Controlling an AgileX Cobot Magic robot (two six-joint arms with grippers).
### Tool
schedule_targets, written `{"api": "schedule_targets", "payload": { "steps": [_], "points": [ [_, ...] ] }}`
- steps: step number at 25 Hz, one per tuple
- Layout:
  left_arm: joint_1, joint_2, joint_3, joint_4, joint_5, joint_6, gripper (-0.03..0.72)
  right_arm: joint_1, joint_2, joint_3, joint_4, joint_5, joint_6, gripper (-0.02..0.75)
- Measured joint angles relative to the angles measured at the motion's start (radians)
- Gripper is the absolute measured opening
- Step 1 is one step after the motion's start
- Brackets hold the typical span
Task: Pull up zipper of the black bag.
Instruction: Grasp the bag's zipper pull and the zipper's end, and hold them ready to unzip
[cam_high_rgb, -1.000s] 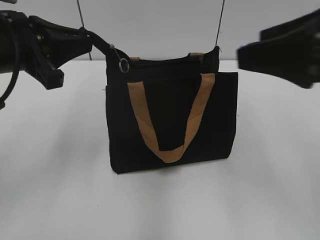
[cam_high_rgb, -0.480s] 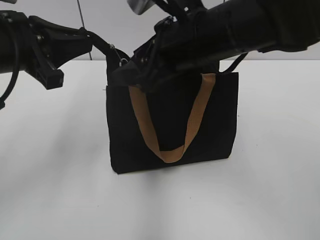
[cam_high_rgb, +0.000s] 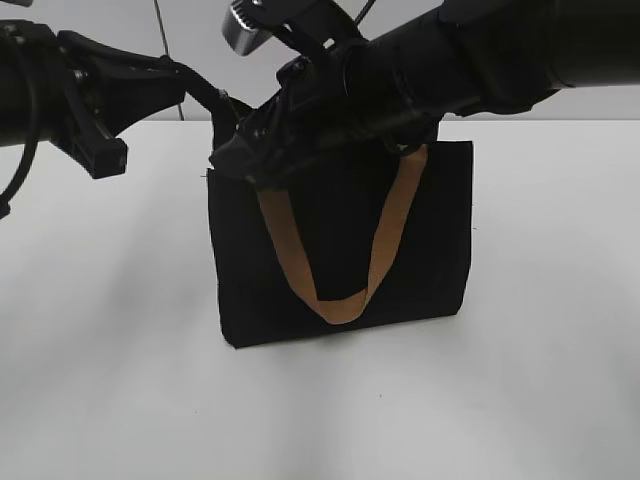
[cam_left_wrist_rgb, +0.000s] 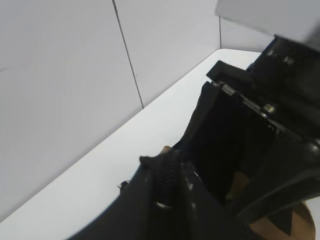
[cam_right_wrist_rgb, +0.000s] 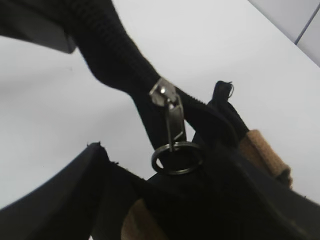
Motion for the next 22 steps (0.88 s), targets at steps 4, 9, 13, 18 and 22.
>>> {"api": "schedule_targets", "payload": {
  "steps": [4, 9, 13, 18, 22],
  "points": [
    [0.0, 0.0, 0.0, 0.0, 0.0, 0.0, 0.077, 0.021, 0.003, -0.002, 0.0, 0.012, 0.0, 0.517],
    [0.0, 0.0, 0.0, 0.0, 0.0, 0.0, 0.077, 0.044, 0.003, -0.003, 0.0, 0.054, 0.0, 0.515],
    [0.0, 0.0, 0.0, 0.0, 0.0, 0.0, 0.077, 0.044, -0.011, -0.003, 0.0, 0.06, 0.005, 0.515],
    [0.0, -0.001, 0.0, 0.0, 0.0, 0.0, 0.077, 0.044, -0.063, -0.003, -0.001, 0.08, 0.026, 0.515],
    [0.0, -0.001, 0.0, 0.0, 0.0, 0.0, 0.077, 0.044, -0.065, -0.003, -0.013, 0.102, 0.06, 0.515]
  ]
}}
